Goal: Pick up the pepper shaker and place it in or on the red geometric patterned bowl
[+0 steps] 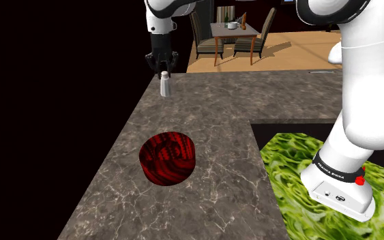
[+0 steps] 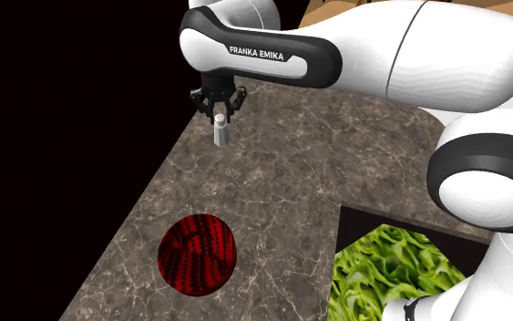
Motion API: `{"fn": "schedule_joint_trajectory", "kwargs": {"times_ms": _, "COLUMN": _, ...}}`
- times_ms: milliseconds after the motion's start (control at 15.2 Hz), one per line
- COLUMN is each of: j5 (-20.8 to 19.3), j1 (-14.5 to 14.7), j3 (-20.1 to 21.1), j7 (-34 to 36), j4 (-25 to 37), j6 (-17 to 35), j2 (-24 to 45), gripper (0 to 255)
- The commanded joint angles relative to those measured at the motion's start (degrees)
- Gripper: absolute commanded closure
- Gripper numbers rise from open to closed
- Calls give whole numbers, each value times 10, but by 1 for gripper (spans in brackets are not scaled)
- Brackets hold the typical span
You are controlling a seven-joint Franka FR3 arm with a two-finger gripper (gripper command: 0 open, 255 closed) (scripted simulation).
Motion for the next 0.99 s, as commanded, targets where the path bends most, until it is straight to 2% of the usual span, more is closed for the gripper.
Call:
{"fn": "schedule_joint_trajectory", "kwargs": {"times_ms": 0, "j5": 0, "j1": 1, "j3": 0, "j7": 0, "j4": 17, "j6": -16, "j2": 1, "gripper": 255}}
{"fn": "schedule_joint_trajectory", "kwargs": {"times_ms": 330, "j5": -1, "j1": 3, "j3": 0, "j7": 2, "j4": 62, "j6": -55, "j2": 6, "gripper": 255}}
{"fn": "schedule_joint_trajectory", "kwargs": {"times_ms": 594, "j5": 7, "j1": 20, "j3": 14, "j7": 37, "j4": -24, "j6": -31, "j2": -57, "gripper": 255}}
{"fn": "schedule_joint_trajectory", "kwargs": {"times_ms": 924, "j5": 17, "j1": 45, "j3": 34, "j7": 83, "j4": -100, "j6": -14, "j2": -121, "gripper": 255}}
